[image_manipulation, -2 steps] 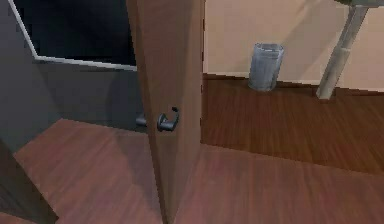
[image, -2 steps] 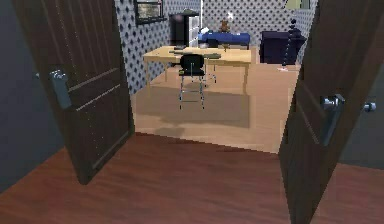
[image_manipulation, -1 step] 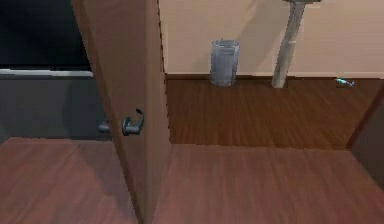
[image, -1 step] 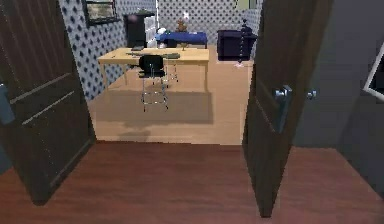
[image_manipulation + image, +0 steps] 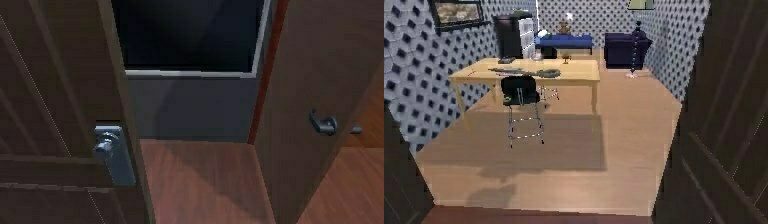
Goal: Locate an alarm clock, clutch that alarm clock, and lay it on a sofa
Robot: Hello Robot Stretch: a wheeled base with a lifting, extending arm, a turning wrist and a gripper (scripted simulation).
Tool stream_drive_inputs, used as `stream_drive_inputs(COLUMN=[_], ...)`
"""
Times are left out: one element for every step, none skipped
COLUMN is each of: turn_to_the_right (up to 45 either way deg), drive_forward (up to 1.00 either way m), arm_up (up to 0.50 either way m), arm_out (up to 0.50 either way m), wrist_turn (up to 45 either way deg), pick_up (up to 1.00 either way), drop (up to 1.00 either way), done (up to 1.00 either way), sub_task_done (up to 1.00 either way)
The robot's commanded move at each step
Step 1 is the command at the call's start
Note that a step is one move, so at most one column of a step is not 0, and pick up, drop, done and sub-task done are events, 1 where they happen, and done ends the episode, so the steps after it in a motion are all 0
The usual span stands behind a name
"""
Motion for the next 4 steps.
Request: stream_drive_inputs(turn_to_the_right=[3.0, 0.0, 3.0, 0.0], drive_forward=[0.00, 1.00, 0.00, 0.35], arm_up=[0.00, 0.00, 0.00, 0.00], arm_out=[0.00, 0.00, 0.00, 0.00], wrist_turn=[0.0, 0.0, 0.0, 0.0], pick_up=[0.00, 0.00, 0.00, 0.00], drop=[0.00, 0.00, 0.00, 0.00], done=[0.00, 0.00, 0.00, 0.00], sub_task_done=[0.00, 0.00, 0.00, 0.00])
